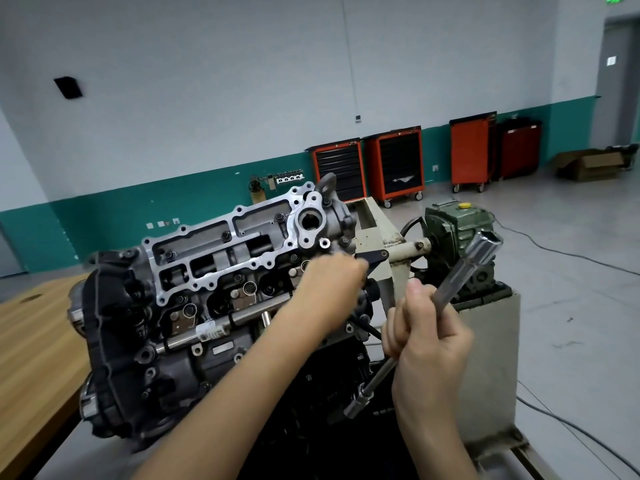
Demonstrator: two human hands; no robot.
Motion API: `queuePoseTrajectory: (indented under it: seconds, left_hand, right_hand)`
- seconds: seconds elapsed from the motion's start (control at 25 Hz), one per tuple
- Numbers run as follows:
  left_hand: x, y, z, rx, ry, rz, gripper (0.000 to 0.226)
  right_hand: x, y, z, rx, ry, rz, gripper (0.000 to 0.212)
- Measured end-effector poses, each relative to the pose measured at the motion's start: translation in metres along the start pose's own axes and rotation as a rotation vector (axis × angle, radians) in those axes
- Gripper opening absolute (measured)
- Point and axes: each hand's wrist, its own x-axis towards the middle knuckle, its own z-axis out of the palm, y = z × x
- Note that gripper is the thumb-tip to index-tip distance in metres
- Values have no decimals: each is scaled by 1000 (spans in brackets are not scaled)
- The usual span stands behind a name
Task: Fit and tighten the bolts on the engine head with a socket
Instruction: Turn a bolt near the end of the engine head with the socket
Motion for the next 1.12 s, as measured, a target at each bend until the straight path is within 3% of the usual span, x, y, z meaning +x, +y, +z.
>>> queuePoseTrajectory:
  seconds: [0.08,0.16,0.24,0.4,0.48,0.56,0.76,1.12]
  left_hand:
    - [-47,13,11,-447,-75,52,10]
    - [-81,29,15,-650,-202,94,8]
    - [-87,37,19,-627,-181,75,7]
    - [-66,39,1,-428,145,95,16]
    - [-50,31,-9,-405,296,137,16]
    - [-31,18,-14,-399,363,122,16]
    - [-6,-27,9,-307,255,86,26]
    - [0,-60,49,-280,242,121,12]
  right_hand:
    - [3,-7,0,92,-13,-43,40]
    - [5,-18,-1,175,-52,-94,45]
    - [6,-30,-1,236,-117,-156,47]
    - [11,-51,-3,270,-207,-467,32]
    - [14,-51,-4,180,-196,-604,25]
    - [15,-42,-4,30,-181,-620,25]
    - [20,-8,-8,-383,-202,-553,22]
    - [28,11,-3,-541,-309,-530,25]
